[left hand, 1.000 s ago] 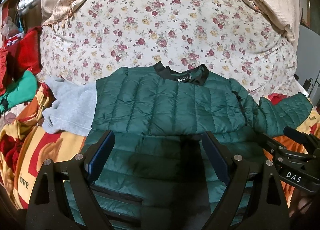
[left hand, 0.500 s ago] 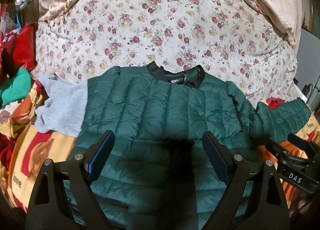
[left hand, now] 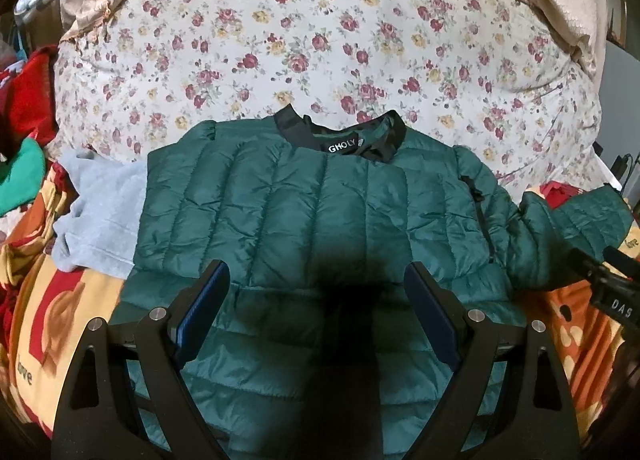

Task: Fold large clothes
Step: 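Grasp the other sleeve cuff with the right gripper and lift it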

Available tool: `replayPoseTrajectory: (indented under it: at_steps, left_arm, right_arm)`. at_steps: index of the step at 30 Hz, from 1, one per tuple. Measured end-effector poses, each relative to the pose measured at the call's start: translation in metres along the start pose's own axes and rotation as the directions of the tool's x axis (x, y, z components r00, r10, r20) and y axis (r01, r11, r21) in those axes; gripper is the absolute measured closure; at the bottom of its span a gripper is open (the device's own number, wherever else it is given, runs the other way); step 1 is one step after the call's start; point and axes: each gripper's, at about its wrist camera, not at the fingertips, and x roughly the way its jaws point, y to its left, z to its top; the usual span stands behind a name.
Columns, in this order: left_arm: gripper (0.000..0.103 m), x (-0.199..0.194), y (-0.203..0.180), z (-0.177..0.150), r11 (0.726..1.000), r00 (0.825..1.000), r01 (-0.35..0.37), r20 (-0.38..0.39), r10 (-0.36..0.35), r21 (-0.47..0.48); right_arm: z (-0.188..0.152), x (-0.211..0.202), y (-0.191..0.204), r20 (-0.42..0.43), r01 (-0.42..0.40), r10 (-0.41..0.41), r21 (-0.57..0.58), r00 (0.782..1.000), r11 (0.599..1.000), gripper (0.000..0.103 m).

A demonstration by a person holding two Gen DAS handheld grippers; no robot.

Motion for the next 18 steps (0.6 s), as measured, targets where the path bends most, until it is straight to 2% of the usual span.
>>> replayPoseTrajectory:
  at_steps: [11, 18]
  left_arm:
    - [0.014, 0.021, 0.003, 0.009, 1.0, 1.0, -0.004, -0.029, 0.004, -0.003]
    - [0.014, 0.03, 0.011, 0.005, 1.0, 0.999, -0.006, -0.049, 0.005, -0.01]
  right_arm:
    - [0.009, 0.018, -0.039, -0.005, 0.045, -0.045, 0.052, 0.999, 0.998, 0.016]
    - [0.021, 0.028, -0.123, -0.038, 0.149, -0.144, 0.225, 0.989, 0.963, 0.015]
